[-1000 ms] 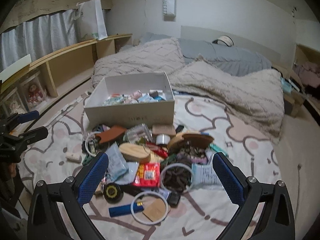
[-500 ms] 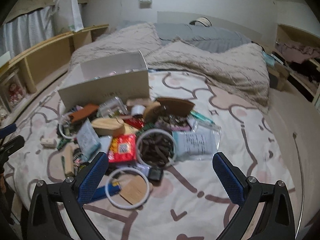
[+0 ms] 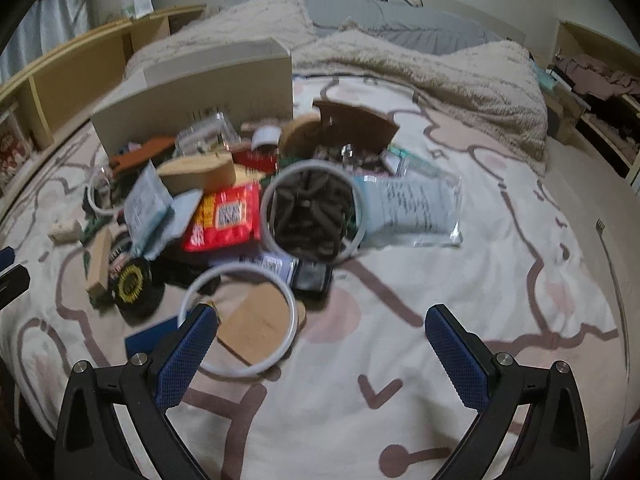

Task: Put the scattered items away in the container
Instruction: 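Move the left tool toward the wooden stick while the right tool approaches the white ring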

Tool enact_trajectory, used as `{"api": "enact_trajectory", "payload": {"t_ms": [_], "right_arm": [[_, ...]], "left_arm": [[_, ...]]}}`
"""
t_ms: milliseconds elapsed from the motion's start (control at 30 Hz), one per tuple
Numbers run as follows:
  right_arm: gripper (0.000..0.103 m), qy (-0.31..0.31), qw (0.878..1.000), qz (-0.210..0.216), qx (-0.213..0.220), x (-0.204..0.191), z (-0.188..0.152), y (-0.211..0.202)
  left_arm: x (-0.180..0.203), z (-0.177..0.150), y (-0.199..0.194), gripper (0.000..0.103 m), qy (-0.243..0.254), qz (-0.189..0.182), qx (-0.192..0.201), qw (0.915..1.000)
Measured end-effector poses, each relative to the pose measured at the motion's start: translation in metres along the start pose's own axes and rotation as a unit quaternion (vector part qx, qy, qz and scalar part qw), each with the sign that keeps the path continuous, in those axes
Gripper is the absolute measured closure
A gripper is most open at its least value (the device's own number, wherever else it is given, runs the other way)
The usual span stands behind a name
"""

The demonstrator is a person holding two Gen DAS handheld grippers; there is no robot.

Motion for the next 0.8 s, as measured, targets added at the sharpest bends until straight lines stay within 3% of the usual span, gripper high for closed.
{"api": "enact_trajectory", "payload": {"t_ms": [300,500,633,800], "right_arm": [[0.0,-0.001,0.999,-0.004,-0.039,-0.005,-0.022,0.024],[0.0,0.023,0.999,0.016,-0.032,0.0,-0.031,0.026],[0.0,0.012,1.0,-0.003,-0.012,-0.005,-0.035,0.023],[0.0,0.023,1.0,-0.015,0.003,-0.006,-0.039,0.023]], "left_arm": [[0.002,-0.019,0.026,0.0,0.006,0.019,-0.032,0.9993],[0.002,-0.022,0.042,0.0,0.004,0.039,-0.043,0.9983],[0.0,-0.02,0.051,0.0,0.001,0.059,-0.043,0.9973],[0.006,-0.019,0.063,0.0,0.001,0.057,-0.052,0.997]]}}
Point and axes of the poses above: each gripper's, at about its wrist camera, not at the fingertips, and y roughly the way its jaws point, x to its right, z to its top, the point moved 6 cm from there along y, roughly the way its jaws point, and after that the axes turned 11 degrees about -y, right-handed, at the moved point
